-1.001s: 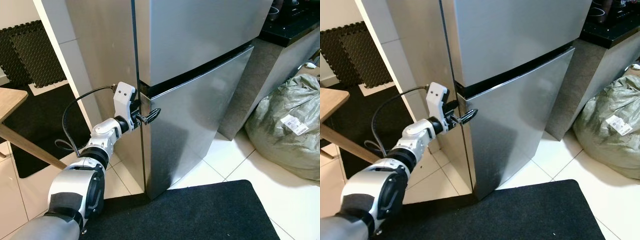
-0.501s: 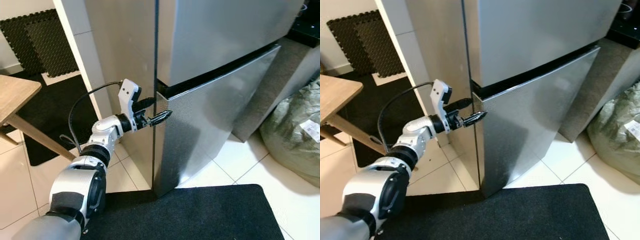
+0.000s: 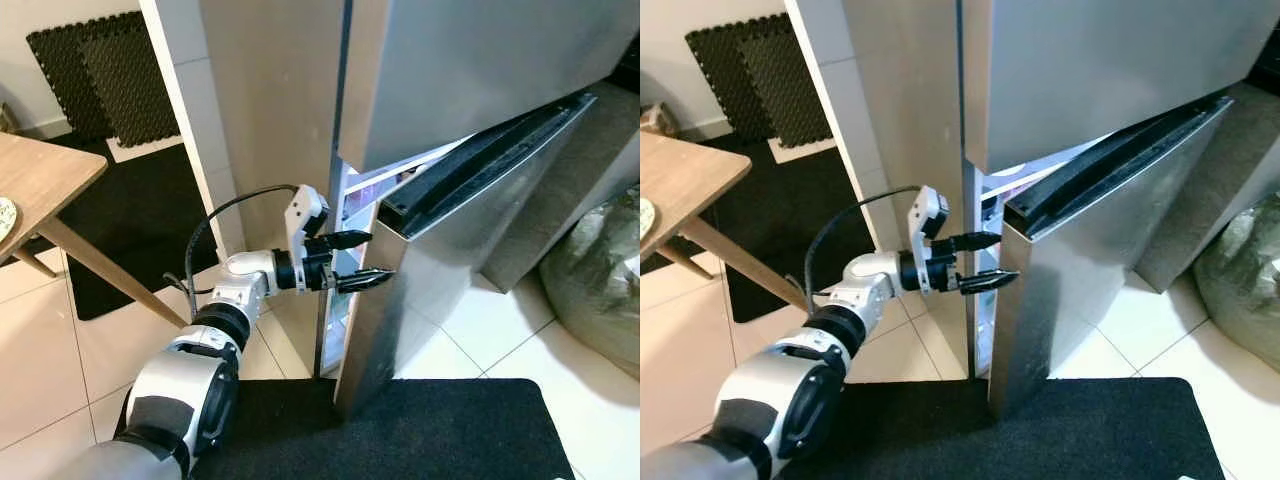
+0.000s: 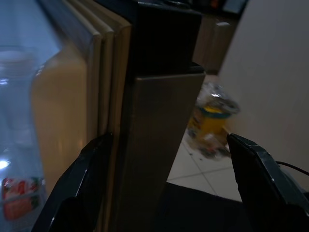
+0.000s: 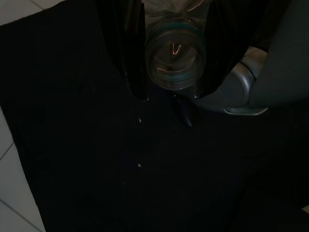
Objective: Restocking fridge
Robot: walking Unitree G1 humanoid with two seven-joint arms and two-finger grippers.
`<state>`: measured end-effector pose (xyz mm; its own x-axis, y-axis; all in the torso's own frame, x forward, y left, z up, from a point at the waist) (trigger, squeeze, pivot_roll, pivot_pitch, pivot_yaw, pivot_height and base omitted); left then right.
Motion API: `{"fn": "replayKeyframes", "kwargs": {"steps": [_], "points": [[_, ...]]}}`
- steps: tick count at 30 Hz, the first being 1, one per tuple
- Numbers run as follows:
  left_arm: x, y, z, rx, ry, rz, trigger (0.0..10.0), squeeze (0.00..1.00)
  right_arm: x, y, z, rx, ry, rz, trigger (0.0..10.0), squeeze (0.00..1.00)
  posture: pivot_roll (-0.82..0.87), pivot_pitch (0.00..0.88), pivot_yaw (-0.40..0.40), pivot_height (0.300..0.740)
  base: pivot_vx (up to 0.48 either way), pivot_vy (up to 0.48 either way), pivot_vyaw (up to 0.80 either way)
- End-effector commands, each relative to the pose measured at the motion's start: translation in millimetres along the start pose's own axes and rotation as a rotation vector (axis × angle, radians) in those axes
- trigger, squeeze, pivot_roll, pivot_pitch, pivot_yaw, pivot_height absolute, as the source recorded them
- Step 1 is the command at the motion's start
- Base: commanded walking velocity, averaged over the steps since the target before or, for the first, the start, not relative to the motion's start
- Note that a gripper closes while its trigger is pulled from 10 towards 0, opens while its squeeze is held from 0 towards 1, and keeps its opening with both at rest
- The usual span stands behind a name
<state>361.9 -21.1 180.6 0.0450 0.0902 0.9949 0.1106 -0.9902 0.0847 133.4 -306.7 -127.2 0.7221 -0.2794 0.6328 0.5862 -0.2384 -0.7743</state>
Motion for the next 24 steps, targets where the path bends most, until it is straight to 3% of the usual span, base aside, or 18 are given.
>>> {"fn": "replayKeyframes", "kwargs": {"steps": [1,4,6,7,9,10,14,20,22,24], "points": [[-8.5,8.4,-10.5,-0.049,-0.018,0.012,10.0,0.0,-11.6,-3.0,-1.6,-0.013,0.024,0.029,10.0,0.0,-0.26,0.127,0.031,0.74,0.0,0.0,0.0],[-18.9,9.7,-19.8,-0.095,-0.053,0.021,10.0,0.0,-11.6,-2.4,0.1,-0.013,0.027,0.03,10.0,0.0,-0.26,0.117,0.035,0.74,0.0,0.0,0.0],[-44.9,13.0,-43.2,-0.187,-0.118,0.049,10.0,0.0,-11.6,-1.5,2.3,-0.013,0.032,0.032,10.0,0.0,-0.26,0.102,0.038,0.74,0.0,0.0,0.0],[-44.9,13.0,-43.2,-0.187,-0.118,0.049,10.0,0.0,-11.6,-1.5,2.3,-0.013,0.032,0.032,10.0,0.0,-0.26,0.102,0.038,0.74,0.0,0.0,0.0],[-74.2,16.1,-69.8,-0.264,-0.183,0.082,10.0,0.0,-10.6,-0.1,5.2,-0.012,0.038,0.033,10.0,0.0,-0.25,0.081,0.04,0.74,0.0,0.0,0.0],[-74.2,16.1,-69.8,-0.264,-0.183,0.082,10.0,0.0,-10.6,-0.1,5.2,-0.012,0.038,0.033,10.0,0.0,-0.25,0.081,0.04,0.74,0.0,0.0,0.0],[-107.2,18.4,-98.9,-0.292,-0.279,0.093,10.0,0.0,-5.9,3.1,10.7,-0.008,0.045,0.029,10.0,0.0,-0.25,0.054,0.04,0.74,0.0,0.0,0.0],[-123.3,13.2,-102.0,-0.234,-0.33,0.103,10.0,0.0,-1.7,5.3,14.7,-0.002,0.047,0.022,10.0,0.0,-0.24,0.048,0.039,0.74,0.0,0.0,0.0],[-151.5,-11.4,-89.4,-0.053,-0.375,0.178,10.0,0.0,1.1,7.1,19.0,0.009,0.042,0.019,10.0,0.0,-0.23,0.037,0.038,0.74,0.0,0.0,0.0],[-151.5,-11.4,-89.4,-0.053,-0.375,0.178,10.0,0.0,1.1,7.1,19.0,0.009,0.042,0.019,10.0,0.0,-0.23,0.037,0.038,0.74,0.0,0.0,0.0]]}}
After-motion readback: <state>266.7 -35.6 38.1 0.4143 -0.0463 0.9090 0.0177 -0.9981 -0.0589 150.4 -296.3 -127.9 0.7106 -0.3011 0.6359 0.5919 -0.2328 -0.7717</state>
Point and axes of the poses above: a point about 5 cm out from each wrist's last joint towards the gripper, its own y axis pointing out of the wrist towards the gripper, its own x axis along the axis of the wrist's last joint, z = x × y, the point moved 6 cm from there along y, pointing out of the wrist towards the gripper, and after that the axes turned 4 degrees about -y, right-handed, at the moved point
